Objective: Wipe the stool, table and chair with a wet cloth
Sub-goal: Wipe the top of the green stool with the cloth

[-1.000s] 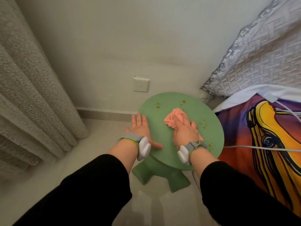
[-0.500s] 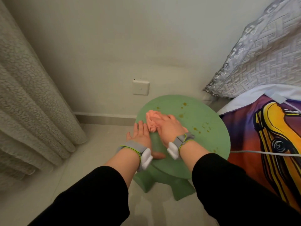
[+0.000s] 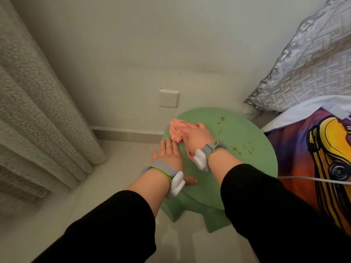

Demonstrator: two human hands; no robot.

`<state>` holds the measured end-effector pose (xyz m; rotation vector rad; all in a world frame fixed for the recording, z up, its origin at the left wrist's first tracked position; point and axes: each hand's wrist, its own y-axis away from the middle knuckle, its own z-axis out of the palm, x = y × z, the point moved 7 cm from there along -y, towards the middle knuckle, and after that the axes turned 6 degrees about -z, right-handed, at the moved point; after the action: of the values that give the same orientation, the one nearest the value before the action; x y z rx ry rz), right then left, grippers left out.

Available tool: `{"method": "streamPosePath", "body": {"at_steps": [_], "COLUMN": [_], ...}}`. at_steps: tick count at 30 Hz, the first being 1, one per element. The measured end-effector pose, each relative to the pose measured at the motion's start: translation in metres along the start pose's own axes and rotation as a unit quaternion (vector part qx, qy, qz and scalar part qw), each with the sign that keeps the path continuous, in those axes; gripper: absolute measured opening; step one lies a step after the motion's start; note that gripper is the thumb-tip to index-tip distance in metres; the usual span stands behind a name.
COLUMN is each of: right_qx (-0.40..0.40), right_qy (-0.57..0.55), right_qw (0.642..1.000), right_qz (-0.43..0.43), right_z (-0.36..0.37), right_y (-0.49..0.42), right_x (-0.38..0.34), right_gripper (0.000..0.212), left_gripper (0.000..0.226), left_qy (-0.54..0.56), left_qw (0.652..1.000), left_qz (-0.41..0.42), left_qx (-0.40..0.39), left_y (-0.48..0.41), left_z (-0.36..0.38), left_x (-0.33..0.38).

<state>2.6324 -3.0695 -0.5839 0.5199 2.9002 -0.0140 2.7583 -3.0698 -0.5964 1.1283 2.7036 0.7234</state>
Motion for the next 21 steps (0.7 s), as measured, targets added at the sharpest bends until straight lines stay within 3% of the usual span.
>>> {"method": "streamPosePath", "body": {"at_steps": [8, 10, 13, 15, 18, 21], "right_qx": [0.055, 0.065, 0.056, 0.054, 0.035, 0.042], "right_qy": [-0.058, -0.078, -0.014, -0.004, -0.003, 0.005], "right_qw": [0.956, 0.964, 0.998, 0.997, 0.999, 0.987], "right_qz": [0.283, 0.245, 0.031, -0.053, 0.004, 0.157], "right_z": [-0.028, -0.023, -0.008, 0.001, -0.008, -0.027], "right_y": [0.045, 0.045, 0.038, 0.039, 0.043, 0.066], "right_x": [0.091, 0.066, -0.003, -0.02, 0.018, 0.077], "right_gripper": [0.063, 0.056, 0.051, 0.054, 0.066, 0.071], "left_gripper": [0.144, 0.144, 0.143, 0.143, 0.146, 0.148], "left_qy": [-0.008, -0.004, -0.011, -0.021, -0.019, -0.019], "left_qw": [1.0, 1.0, 1.0, 1.0, 1.0, 1.0], "left_qz": [-0.007, -0.005, -0.009, -0.011, -0.008, -0.012], "left_qx": [-0.008, -0.008, -0.005, -0.002, 0.003, 0.0], "left_y": [0.0, -0.001, -0.003, -0.004, -0.005, -0.008], "left_z": [0.003, 0.002, 0.001, 0.001, 0.001, 0.001], "left_x": [0.001, 0.0, 0.0, 0.0, 0.001, 0.003]}}
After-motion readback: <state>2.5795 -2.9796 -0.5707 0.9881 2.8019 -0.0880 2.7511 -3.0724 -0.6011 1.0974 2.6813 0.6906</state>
